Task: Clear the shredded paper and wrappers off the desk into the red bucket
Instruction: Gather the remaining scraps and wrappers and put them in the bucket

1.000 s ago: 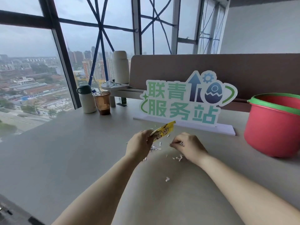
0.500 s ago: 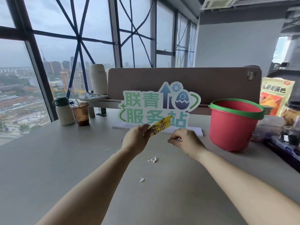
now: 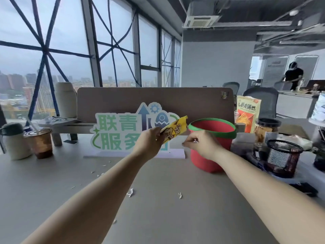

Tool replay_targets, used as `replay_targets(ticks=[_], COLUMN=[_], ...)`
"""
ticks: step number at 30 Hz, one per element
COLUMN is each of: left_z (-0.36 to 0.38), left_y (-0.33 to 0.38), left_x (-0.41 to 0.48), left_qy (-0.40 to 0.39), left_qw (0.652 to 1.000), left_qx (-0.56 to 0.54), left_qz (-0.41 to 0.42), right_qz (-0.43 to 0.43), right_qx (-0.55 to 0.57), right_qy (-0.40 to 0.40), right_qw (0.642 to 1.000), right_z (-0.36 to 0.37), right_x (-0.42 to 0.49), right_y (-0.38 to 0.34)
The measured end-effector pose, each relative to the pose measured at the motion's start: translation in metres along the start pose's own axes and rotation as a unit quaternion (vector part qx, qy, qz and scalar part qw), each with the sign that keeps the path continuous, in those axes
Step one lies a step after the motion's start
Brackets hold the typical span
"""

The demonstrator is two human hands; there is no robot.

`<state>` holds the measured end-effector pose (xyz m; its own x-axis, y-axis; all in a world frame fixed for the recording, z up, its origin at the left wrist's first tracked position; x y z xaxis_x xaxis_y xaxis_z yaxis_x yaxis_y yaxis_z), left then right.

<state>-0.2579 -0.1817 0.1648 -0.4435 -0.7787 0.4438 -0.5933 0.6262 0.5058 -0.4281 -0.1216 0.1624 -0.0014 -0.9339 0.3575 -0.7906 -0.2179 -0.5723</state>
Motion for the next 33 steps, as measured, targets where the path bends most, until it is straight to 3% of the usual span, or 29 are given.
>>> replay_targets(ticks=[11, 19, 33], left_z=[0.037, 0.108, 0.098], left_y=[0.074, 0.072, 0.074], left_x=[0.125, 0.15, 0.138], left_qy=[-0.022, -0.122, -0.151], left_qw=[0.999, 0.991, 0.987], left_qx=[0.018, 0.041, 0.033], left_qz=[0.046, 0.038, 0.053], right_qz=[0.08, 0.154, 0.177], right_qx=[-0.011, -0.121, -0.141], right_qy=[0.09, -0.001, -0.026], right_qw=[0.993, 0.981, 0.974], right_z=[-0.105, -0.081, -0.09], right_x=[0.057, 0.074, 0.068], right_y=[0.069, 0.121, 0.113])
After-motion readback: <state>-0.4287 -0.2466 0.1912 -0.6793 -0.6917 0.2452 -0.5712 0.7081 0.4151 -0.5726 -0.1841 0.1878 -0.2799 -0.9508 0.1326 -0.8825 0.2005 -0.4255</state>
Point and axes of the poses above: each hand's wrist, its own x-axis towards the middle knuckle, its own z-axis out of the palm, y = z × x, the point moved 6 cm from there along x, towards the middle knuckle, and after that the axes turned 8 degrees about -y, right-handed, at the moved point
